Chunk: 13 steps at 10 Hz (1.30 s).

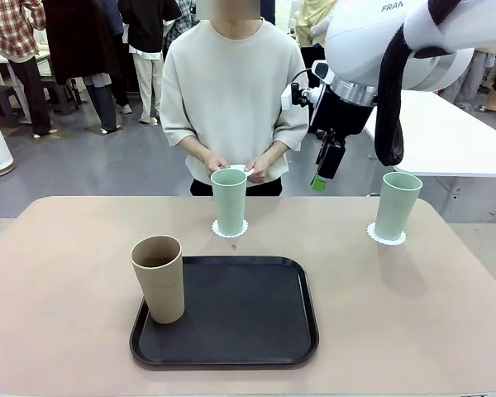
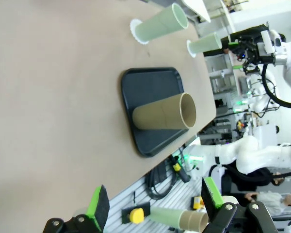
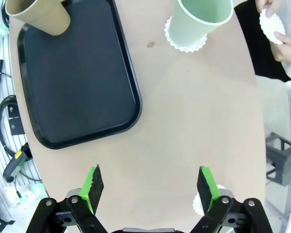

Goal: Place coasters on the table and set cups on them.
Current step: Take one Reusable plastic cup from the Flat Tray and place it on a coaster set by the human.

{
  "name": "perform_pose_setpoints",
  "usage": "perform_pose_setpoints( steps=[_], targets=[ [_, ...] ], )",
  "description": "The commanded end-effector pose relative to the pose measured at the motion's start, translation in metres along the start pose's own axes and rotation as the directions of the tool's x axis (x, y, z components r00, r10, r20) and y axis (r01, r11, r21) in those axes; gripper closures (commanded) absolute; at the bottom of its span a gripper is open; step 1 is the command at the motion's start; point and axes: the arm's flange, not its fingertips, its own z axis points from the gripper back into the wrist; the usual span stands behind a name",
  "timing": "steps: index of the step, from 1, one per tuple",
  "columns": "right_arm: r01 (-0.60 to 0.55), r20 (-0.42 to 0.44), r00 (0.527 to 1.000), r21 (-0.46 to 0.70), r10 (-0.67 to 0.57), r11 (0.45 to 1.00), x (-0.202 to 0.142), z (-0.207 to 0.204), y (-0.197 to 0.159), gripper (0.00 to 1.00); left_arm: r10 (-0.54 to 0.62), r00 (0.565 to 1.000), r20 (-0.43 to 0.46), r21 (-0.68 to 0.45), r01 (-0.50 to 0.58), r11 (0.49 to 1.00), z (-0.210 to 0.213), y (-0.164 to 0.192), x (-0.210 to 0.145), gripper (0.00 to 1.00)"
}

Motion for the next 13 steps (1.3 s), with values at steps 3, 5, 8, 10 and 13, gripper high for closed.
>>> perform_pose_setpoints(
  steps=[3,5,8,10,13],
  targets=[
    [-0.02,0.01,1.0,-0.005,0.021,1.0,0.0,-0.003,-0.001,0.0,-0.007,1.0,0.009,-0.009,0.007,1.0,0.001,0.0,0.0,0.0],
    [-0.02,0.01,1.0,-0.005,0.021,1.0,0.0,-0.003,-0.001,0.0,-0.007,1.0,0.009,-0.009,0.007,1.0,0.001,0.0,0.0,0.0],
    [-0.003,0.0,1.0,0.001,0.003,1.0,0.001,0.0,0.001,0.0,-0.007,1.0,0.009,-0.009,0.007,1.0,0.001,0.0,0.0,0.0],
    [0.526,0.002,0.832,-0.317,-0.554,0.789,0.002,0.001,0.028,0.0,-0.007,1.0,0.009,-0.009,0.007,1.0,0.001,0.0,0.0,0.0],
    [0.802,-0.023,0.536,-0.299,-0.844,0.517,-0.014,0.021,0.058,0.0,-0.007,1.0,0.009,-0.009,0.007,1.0,0.001,0.0,0.0,0.0]
  ],
)
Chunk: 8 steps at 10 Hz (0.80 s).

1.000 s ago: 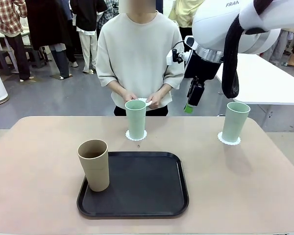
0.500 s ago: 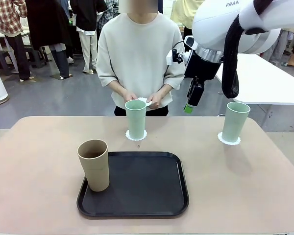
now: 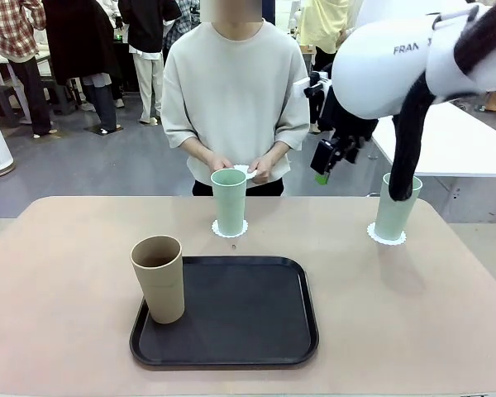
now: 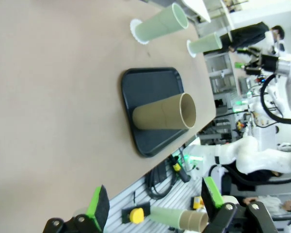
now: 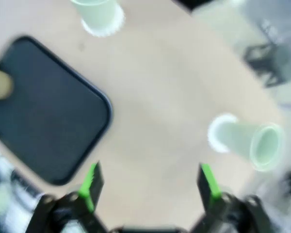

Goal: Place coasters on the table and set cups on them.
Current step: Take one Reusable plastic cup from the Flat Tray and place it on a coaster set by the human.

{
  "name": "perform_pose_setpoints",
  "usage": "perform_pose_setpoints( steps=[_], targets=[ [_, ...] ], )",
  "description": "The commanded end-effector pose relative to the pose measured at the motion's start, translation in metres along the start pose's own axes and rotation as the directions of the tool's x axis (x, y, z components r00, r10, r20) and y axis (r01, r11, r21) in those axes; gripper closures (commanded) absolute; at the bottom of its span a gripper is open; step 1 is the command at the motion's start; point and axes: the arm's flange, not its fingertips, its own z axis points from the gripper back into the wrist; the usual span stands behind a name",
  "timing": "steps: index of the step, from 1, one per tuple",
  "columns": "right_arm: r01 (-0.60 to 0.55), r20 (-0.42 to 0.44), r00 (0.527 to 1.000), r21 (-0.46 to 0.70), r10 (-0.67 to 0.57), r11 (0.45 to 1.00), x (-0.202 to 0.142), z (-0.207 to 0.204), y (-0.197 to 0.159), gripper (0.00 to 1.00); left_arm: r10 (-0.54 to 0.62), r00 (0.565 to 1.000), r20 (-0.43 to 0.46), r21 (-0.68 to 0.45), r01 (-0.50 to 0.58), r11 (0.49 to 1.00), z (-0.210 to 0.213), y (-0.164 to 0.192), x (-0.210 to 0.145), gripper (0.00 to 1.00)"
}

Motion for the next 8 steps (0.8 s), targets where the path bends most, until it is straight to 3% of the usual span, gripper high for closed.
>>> perform_pose_setpoints(
  steps=[1,3,4,5,7,8],
  targets=[
    [0.376,-0.211,0.905,-0.002,-0.368,0.926,-0.02,0.015,0.015,0.0,-0.007,1.0,0.009,-0.009,0.007,1.0,0.001,0.0,0.0,0.0],
    [0.394,-0.284,0.889,0.079,-0.358,0.916,-0.035,0.023,0.022,0.0,-0.007,1.0,0.009,-0.009,0.007,1.0,0.001,0.0,0.0,0.0],
    [0.287,-0.259,0.931,0.09,-0.256,0.954,-0.036,0.017,0.024,0.0,-0.007,1.0,0.009,-0.009,0.007,1.0,0.001,0.0,0.0,0.0],
    [0.335,-0.273,0.906,-0.004,-0.323,0.942,-0.042,0.015,0.017,0.0,-0.007,1.0,0.009,-0.009,0.007,1.0,0.001,0.0,0.0,0.0],
    [0.341,-0.297,0.901,0.03,-0.317,0.94,-0.043,0.017,0.024,0.0,-0.007,1.0,0.009,-0.009,0.007,1.0,0.001,0.0,0.0,0.0],
    [0.345,-0.194,0.937,0.396,-0.289,0.851,-0.046,0.018,-0.003,0.0,-0.007,1.0,0.009,-0.009,0.007,1.0,0.001,0.0,0.0,0.0]
  ],
)
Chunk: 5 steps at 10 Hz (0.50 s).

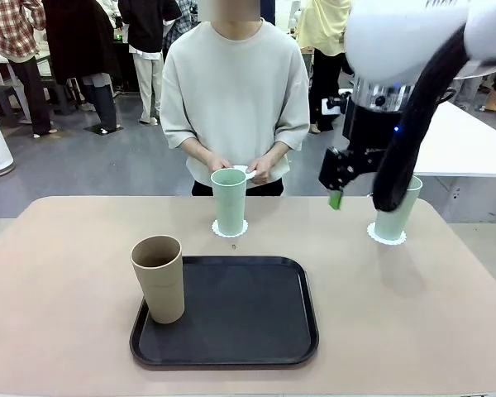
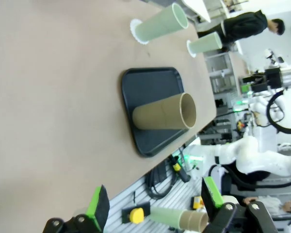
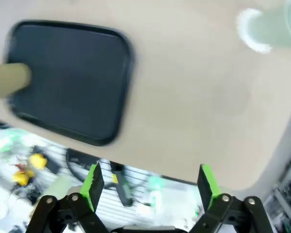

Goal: Place coasters on the table and set cups on them.
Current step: Take one Reusable plastic cup from the Flat Tray and place it on a coaster set by the human.

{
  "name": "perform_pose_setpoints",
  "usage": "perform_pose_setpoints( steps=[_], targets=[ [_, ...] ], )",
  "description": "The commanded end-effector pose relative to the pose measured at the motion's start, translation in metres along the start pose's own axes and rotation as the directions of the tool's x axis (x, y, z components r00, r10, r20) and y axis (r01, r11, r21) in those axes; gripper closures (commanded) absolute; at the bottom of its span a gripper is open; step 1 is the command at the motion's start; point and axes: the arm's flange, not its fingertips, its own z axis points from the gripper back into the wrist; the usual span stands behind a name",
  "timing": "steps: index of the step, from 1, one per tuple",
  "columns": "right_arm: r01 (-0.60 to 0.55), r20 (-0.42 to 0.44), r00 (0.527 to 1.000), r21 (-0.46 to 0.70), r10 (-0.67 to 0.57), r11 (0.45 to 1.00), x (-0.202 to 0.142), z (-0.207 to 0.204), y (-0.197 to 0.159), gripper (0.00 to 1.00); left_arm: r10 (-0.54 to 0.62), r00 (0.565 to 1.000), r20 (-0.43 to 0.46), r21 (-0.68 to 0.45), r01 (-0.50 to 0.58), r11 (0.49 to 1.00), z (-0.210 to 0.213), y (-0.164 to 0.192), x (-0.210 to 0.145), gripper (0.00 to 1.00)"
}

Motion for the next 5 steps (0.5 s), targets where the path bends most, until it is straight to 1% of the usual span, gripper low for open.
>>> perform_pose_setpoints(
  steps=[1,2,3,5],
  targets=[
    [-0.082,0.122,0.992,0.567,0.016,0.819,-0.01,-0.003,-0.072,0.0,-0.007,1.0,0.009,-0.009,0.007,1.0,0.0,0.0,0.0,0.0],
    [-0.122,0.15,0.989,0.731,0.016,0.672,-0.021,-0.006,-0.107,0.0,-0.007,1.0,0.009,-0.009,0.007,1.0,0.0,0.0,0.0,0.0],
    [-0.158,0.197,0.98,0.825,-0.013,0.543,-0.034,-0.012,-0.143,0.0,-0.007,1.0,0.009,-0.009,0.007,1.0,0.0,0.0,0.0,0.0],
    [-0.188,0.232,0.969,0.914,-0.082,0.36,-0.061,-0.039,-0.205,0.0,-0.007,1.0,0.009,-0.009,0.007,1.0,0.0,0.0,0.0,0.0]
  ],
)
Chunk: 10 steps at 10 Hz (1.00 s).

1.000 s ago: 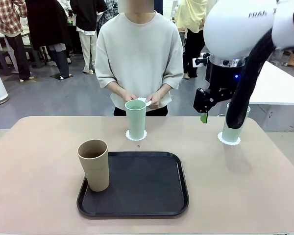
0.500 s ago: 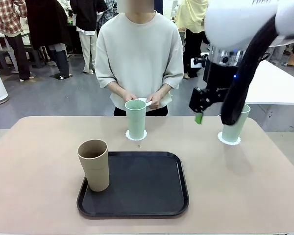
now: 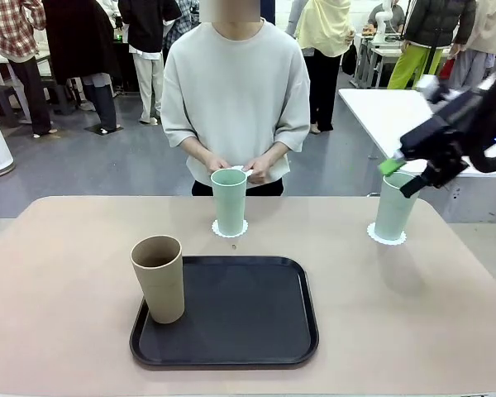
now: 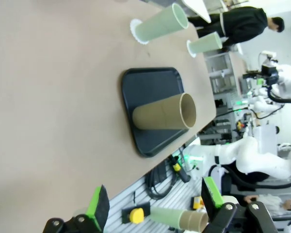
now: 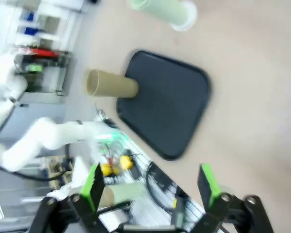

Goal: Place coasters on the table and set cups on them.
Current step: Take one Reusable plastic cup from the Flat Tray and place it on a coaster set by the human.

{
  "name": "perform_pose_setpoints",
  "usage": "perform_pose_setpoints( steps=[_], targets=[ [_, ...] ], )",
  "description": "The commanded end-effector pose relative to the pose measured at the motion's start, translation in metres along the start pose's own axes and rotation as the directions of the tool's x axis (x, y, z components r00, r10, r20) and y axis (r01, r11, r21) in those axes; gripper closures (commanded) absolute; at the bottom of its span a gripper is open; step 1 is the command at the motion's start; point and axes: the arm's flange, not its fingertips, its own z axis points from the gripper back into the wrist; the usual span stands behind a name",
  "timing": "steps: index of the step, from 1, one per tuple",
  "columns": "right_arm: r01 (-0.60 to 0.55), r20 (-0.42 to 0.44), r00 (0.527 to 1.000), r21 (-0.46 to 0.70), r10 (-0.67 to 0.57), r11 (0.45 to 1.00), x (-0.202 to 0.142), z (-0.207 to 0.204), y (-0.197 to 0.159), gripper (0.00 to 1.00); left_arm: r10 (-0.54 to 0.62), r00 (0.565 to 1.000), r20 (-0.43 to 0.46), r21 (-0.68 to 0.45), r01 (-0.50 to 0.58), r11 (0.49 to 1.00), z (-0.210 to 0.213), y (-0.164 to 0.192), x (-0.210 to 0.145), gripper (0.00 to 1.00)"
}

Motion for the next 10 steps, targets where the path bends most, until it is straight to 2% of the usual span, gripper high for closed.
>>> perform_pose_setpoints(
  steps=[1,3,5,7,10],
  targets=[
    [0.037,0.015,0.999,0.485,-0.051,0.874,-0.027,0.013,-0.053,0.0,-0.008,1.0,0.008,-0.009,0.008,1.0,0.0,0.0,0.0,0.0],
    [0.06,0.08,0.989,0.554,-0.125,0.83,-0.048,0.037,-0.096,0.0,-0.008,1.0,0.008,-0.009,0.008,1.0,0.0,0.0,0.0,0.0],
    [0.084,0.123,0.975,0.562,-0.184,0.823,-0.063,0.051,-0.12,0.0,-0.008,1.0,0.008,-0.009,0.008,1.0,0.0,0.0,0.0,0.0],
    [0.128,0.155,0.955,0.553,-0.252,0.823,-0.082,0.071,-0.138,0.0,-0.008,1.0,0.008,-0.009,0.008,1.0,0.0,0.0,0.0,0.0],
    [0.194,0.167,0.935,0.499,-0.313,0.845,-0.093,0.085,-0.145,0.0,-0.008,1.0,0.008,-0.009,0.008,1.0,0.0,0.0,0.0,0.0]
  ],
)
